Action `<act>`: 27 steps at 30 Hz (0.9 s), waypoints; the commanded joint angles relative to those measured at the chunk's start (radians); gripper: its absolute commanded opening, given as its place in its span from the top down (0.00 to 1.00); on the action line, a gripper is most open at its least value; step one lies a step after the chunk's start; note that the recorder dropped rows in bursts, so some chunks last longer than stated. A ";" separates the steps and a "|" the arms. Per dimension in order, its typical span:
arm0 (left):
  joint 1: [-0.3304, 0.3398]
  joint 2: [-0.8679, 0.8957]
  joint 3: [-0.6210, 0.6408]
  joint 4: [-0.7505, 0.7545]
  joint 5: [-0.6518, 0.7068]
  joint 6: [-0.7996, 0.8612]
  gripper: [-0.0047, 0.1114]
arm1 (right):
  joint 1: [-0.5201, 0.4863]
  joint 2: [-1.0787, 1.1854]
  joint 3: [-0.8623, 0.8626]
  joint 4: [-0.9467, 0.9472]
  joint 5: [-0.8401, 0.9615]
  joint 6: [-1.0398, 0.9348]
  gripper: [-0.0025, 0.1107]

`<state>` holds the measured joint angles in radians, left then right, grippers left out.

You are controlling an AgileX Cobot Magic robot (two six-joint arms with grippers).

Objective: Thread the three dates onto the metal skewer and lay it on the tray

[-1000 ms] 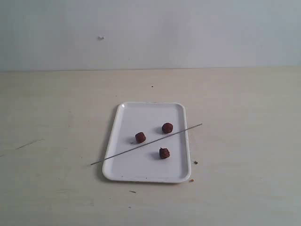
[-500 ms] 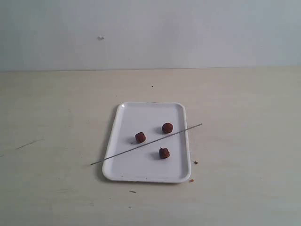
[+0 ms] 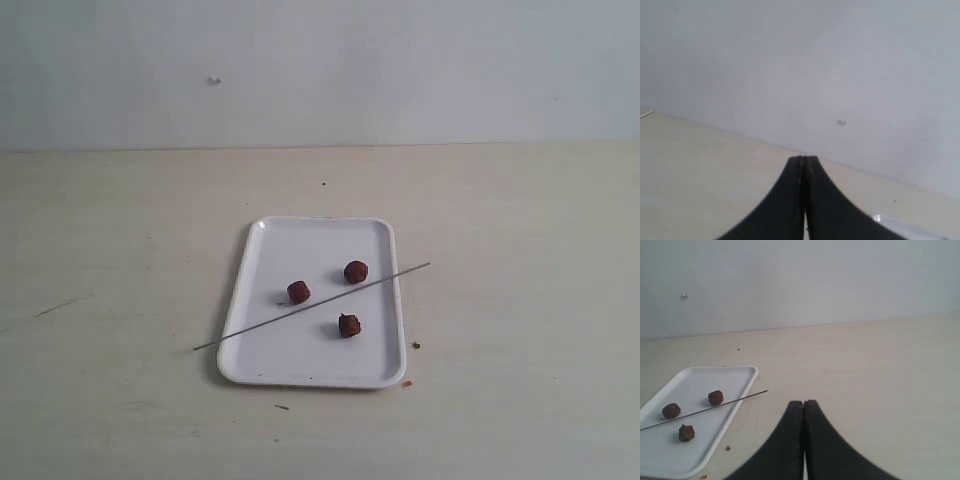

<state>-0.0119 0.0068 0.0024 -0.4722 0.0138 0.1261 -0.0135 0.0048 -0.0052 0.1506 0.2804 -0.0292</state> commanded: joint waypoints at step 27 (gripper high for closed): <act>-0.154 1.422 -1.074 0.086 0.833 0.185 0.93 | -0.004 -0.005 0.005 0.000 -0.017 -0.003 0.98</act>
<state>-0.0905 1.2759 -0.9862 -0.3115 0.7621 0.1710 -0.0135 0.0048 -0.0052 0.1506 0.2764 -0.0292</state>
